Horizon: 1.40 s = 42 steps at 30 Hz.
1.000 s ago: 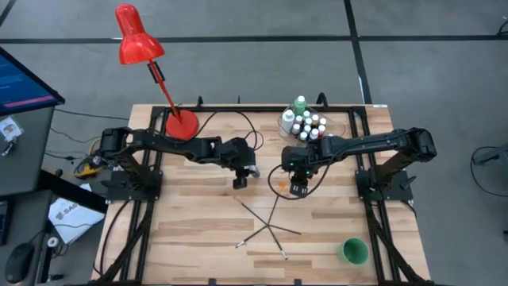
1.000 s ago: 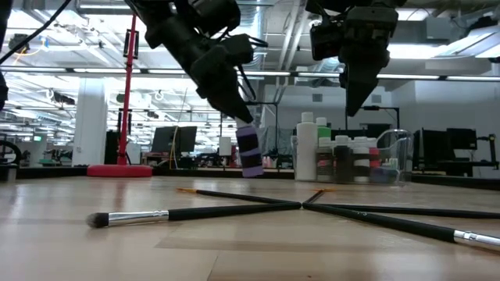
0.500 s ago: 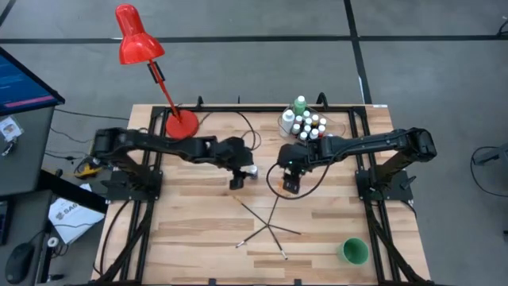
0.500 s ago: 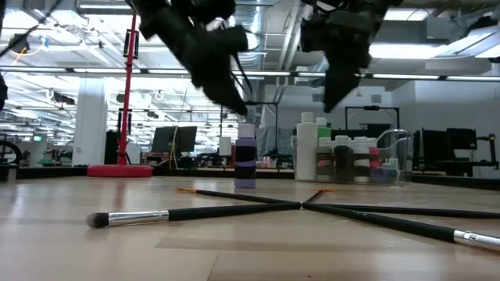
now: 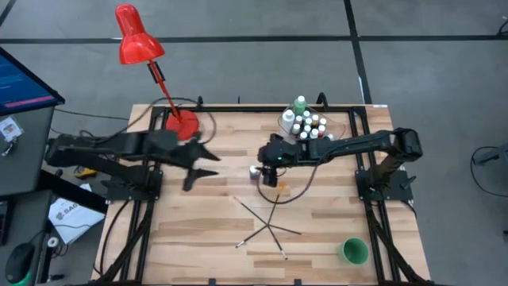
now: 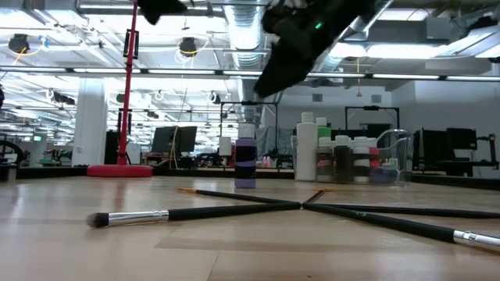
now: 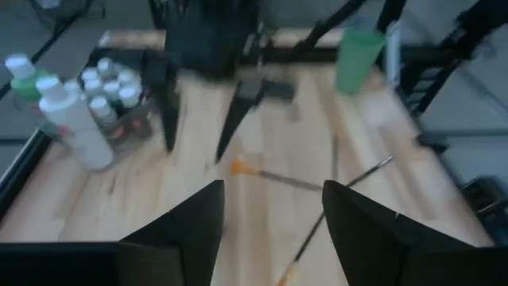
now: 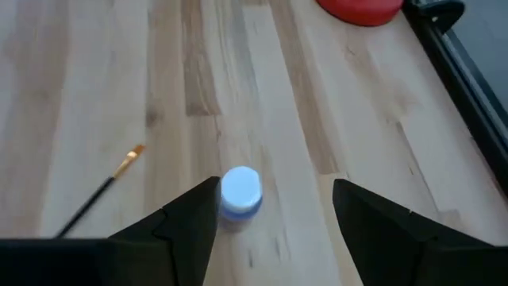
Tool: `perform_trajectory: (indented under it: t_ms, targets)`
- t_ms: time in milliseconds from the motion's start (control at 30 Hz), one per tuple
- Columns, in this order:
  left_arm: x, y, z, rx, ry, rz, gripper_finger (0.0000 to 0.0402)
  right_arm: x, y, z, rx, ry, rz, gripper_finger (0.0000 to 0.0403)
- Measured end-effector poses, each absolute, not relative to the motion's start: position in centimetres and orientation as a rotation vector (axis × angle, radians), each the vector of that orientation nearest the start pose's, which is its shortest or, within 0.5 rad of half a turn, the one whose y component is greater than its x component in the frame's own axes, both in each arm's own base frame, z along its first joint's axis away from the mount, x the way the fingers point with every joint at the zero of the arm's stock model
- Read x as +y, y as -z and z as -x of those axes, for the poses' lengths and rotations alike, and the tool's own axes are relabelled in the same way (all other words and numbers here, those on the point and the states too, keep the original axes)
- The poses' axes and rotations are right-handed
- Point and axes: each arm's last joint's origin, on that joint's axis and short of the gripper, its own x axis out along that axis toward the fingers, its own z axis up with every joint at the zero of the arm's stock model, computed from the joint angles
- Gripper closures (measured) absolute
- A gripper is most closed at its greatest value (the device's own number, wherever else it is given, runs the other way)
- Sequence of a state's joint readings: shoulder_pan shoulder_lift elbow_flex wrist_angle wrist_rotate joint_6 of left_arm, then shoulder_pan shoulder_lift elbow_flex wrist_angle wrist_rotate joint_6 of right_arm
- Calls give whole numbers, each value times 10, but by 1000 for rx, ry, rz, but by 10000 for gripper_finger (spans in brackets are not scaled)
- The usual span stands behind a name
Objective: Pick & Place Paint Supplies
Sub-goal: Put the small violet paint bottle into the transparent bin
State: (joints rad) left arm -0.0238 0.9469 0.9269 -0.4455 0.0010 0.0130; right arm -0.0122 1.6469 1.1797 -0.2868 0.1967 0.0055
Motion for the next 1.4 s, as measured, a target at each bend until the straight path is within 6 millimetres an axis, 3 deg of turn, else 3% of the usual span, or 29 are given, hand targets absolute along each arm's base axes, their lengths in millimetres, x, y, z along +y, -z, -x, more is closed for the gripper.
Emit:
perform_trajectory:
  t_ms: [200, 367, 667, 900, 1200, 1400]
  targets:
    - [-16, -312, -148, 385, 58, 64, 211, -15, -231, -384, 793, 187, 101, 163]
    - [-18, -275, -127, 366, 10, 132, 234, -13, -228, -401, 853, 143, 99, 163]
    - [-23, -199, -133, 225, 42, 227, 262, -16, -216, -406, 951, 136, 64, 163]
    - [-22, -155, -128, 132, 50, 276, 278, -21, -207, -407, 989, 148, 58, 163]
    - [-22, -157, -127, 110, 61, 259, 310, -21, -206, -405, 1013, 145, 59, 188]
    - [-22, -159, -127, 94, 64, 273, 326, -20, -205, -404, 1029, 122, 47, 245]
